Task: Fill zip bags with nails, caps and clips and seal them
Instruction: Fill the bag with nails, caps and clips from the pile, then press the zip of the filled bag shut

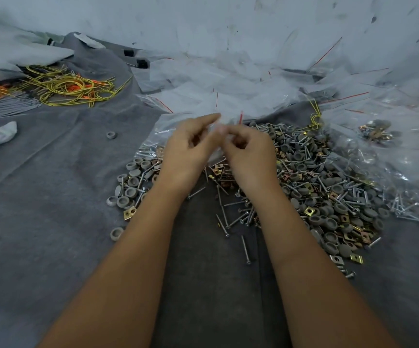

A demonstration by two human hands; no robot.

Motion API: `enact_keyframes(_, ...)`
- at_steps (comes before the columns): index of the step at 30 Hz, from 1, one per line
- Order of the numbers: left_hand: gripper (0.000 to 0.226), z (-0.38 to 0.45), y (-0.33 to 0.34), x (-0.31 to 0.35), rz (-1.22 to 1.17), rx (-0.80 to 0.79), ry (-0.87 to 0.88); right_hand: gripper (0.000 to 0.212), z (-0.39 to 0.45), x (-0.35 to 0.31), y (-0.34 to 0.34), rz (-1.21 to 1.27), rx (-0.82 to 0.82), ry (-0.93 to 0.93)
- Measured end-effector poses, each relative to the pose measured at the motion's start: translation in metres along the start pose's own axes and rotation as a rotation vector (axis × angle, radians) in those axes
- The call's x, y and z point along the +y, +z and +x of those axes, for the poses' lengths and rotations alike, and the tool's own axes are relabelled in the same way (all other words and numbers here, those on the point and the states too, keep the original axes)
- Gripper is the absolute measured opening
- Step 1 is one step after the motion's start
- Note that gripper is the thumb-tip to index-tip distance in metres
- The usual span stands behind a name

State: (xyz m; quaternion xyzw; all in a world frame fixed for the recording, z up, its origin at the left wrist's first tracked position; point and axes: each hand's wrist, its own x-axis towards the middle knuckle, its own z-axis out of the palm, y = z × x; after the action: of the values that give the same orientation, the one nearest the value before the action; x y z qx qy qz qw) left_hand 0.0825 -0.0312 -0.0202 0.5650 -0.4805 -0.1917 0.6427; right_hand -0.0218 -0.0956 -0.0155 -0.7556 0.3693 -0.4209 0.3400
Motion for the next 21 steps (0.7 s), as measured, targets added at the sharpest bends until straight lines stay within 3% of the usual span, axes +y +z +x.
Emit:
enact_keyframes(2, 0.077, -0.001, 0.0, -0.003, 0.165, -0.082, 0.036, 0.021, 0.004, 0.002, -0.005, 0.113, 0.073, 0.08)
enact_keyframes(4, 0.092, -0.002, 0.001, -0.005, 0.273, -0.179, 0.044, 0.018, 0.007, 0.003, -0.01, 0.193, 0.152, 0.151)
enact_keyframes(6, 0.08, -0.002, 0.003, -0.008, 0.326, -0.208, 0.015, 0.016, 0.009, 0.003, -0.014, 0.284, 0.211, 0.201)
enact_keyframes(9, 0.017, 0.0, 0.008, -0.006, 0.233, -0.085, 0.002, 0.019, 0.01, 0.0, -0.02, 0.545, 0.293, 0.217)
enact_keyframes(13, 0.025, 0.0, 0.007, 0.0, -0.238, -0.029, -0.135, 0.028, 0.012, 0.001, -0.026, 0.706, 0.274, 0.253)
enact_keyframes(15, 0.025, 0.001, 0.006, 0.0, -0.304, -0.016, -0.173, 0.027, 0.013, 0.001, -0.028, 0.682, 0.143, 0.292)
enact_keyframes(17, 0.027, 0.002, 0.008, 0.0, -0.347, 0.037, -0.204, 0.011, 0.011, 0.002, -0.029, 0.645, 0.05, 0.311)
enact_keyframes(21, 0.02, 0.004, 0.007, 0.002, -0.461, 0.084, -0.269, 0.015, 0.009, 0.004, -0.028, 0.644, 0.088, 0.255)
